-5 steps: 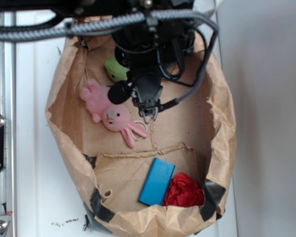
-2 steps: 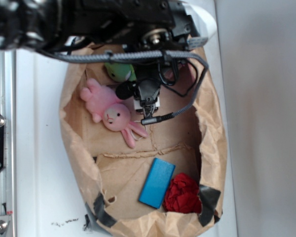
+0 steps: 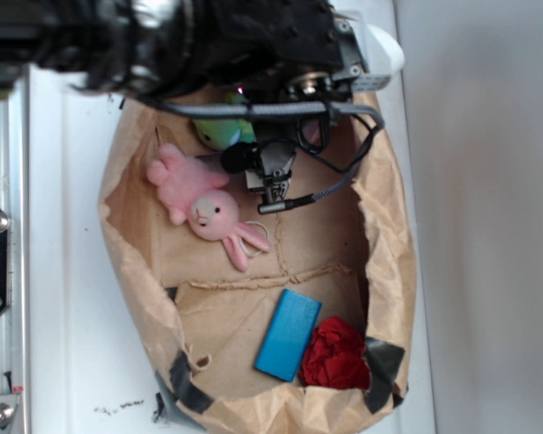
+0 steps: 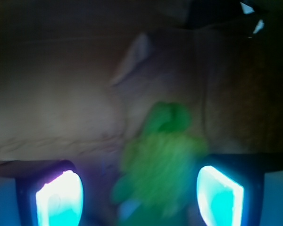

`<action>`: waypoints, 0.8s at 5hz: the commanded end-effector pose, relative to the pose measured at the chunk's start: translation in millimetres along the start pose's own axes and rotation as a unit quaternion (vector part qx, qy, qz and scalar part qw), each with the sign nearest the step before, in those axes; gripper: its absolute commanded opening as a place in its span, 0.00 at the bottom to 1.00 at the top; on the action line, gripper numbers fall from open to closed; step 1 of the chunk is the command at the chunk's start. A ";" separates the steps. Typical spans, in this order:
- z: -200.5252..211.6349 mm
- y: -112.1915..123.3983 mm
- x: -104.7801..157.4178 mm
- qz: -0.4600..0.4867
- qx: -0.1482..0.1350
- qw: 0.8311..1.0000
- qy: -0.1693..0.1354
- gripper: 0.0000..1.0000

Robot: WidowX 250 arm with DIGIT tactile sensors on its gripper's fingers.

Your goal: Grab the green animal.

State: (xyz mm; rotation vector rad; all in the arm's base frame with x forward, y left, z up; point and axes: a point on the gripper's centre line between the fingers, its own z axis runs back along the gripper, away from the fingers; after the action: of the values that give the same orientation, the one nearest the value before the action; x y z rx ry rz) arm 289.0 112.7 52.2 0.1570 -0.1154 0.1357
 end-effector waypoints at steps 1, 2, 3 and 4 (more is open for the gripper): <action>-5.5 13.6 -9.0 -0.010 0.054 0.998 0.002 1.00; -14.8 6.3 -8.2 -0.012 0.059 0.998 0.005 1.00; -18.0 -0.6 -10.7 -0.016 0.054 0.998 0.011 1.00; -20.1 -5.4 -13.3 -0.021 0.053 0.998 0.013 1.00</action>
State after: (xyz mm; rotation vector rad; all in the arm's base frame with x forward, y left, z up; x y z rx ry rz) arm 276.8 109.5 26.4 0.2593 -0.0720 0.1073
